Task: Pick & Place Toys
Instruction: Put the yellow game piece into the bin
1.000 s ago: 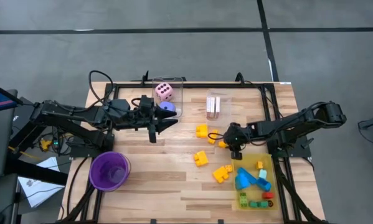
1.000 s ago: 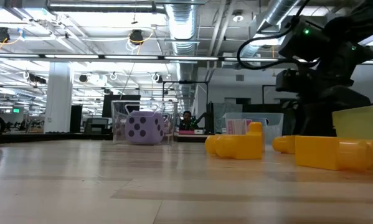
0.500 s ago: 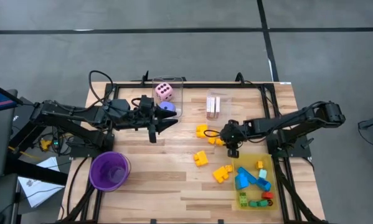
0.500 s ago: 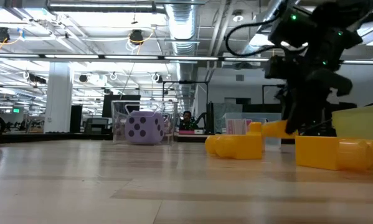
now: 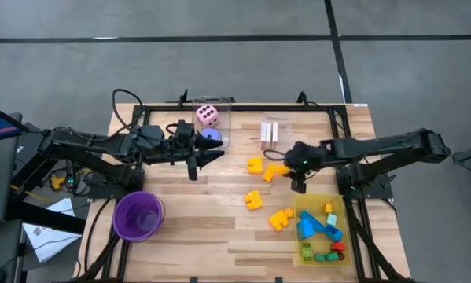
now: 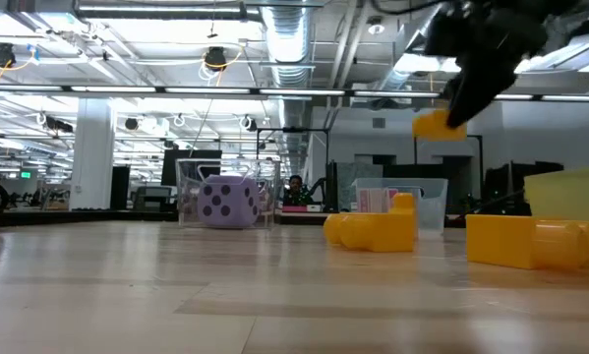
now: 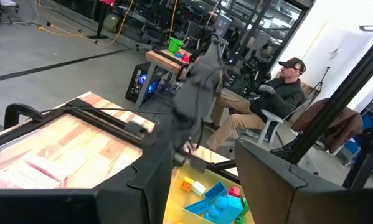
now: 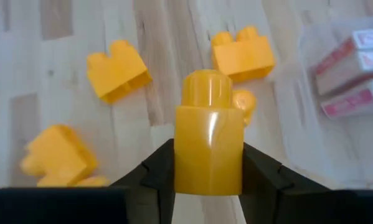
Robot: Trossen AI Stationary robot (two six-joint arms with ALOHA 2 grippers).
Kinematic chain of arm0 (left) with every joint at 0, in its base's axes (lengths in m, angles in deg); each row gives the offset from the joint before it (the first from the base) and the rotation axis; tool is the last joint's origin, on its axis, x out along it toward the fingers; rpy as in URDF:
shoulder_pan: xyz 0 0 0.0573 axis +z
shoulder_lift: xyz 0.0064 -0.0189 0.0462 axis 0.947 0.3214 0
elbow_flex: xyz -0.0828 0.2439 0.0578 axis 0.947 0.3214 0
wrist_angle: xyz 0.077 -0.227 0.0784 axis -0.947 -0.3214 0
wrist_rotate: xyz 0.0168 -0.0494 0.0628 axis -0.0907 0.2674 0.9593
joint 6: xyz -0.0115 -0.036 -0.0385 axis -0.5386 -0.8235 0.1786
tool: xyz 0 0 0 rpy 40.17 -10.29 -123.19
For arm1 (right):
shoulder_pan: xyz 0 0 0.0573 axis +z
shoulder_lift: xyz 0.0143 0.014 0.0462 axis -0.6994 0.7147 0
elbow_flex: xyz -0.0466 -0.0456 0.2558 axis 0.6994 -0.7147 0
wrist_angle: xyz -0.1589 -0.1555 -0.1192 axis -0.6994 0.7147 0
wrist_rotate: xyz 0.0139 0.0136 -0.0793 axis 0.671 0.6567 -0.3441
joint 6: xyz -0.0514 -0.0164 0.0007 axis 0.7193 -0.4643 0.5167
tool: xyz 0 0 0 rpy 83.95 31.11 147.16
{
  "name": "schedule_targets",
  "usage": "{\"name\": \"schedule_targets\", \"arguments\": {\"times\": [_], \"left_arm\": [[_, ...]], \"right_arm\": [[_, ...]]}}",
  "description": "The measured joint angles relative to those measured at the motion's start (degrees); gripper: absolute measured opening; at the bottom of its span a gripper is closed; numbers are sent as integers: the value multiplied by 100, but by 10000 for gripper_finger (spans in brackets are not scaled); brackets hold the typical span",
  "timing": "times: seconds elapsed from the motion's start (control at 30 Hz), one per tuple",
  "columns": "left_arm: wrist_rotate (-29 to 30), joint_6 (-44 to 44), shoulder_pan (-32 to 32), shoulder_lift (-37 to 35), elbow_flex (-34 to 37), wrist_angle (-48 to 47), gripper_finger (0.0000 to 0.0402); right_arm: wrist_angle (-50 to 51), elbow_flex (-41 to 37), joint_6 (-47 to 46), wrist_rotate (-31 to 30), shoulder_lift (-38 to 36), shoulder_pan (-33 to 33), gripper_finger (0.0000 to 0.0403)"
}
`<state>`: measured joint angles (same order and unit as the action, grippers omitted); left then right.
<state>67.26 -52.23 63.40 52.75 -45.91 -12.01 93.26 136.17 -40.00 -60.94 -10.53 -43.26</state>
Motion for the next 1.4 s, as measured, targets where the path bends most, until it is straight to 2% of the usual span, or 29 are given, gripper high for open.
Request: {"name": "schedule_targets", "arguments": {"times": [0.3, 0.6, 0.83, 1.03, 1.23, 1.4], "left_arm": [[0, 11, 0, 0, 2, 2, 173], [0, 20, 0, 0, 2, 0, 173], [0, 13, -2, 0, 2, 0, 173], [1, 4, -2, 0, 0, 0, 173], [3, 2, -2, 0, 1, 2, 173], [3, 2, 0, 0, 2, 2, 173]], "right_arm": [[1571, 105, -1139, 433, -1427, 590, 136], [2511, 105, -2900, 624, -2015, 1958, 129], [2669, 105, -4226, 620, -1984, 3221, 137], [2567, 107, -5078, 432, -1562, 4156, 135], [2245, 106, -5343, 277, -942, 4884, 135], [1961, 107, -5522, 111, -430, 5202, 137]]}}
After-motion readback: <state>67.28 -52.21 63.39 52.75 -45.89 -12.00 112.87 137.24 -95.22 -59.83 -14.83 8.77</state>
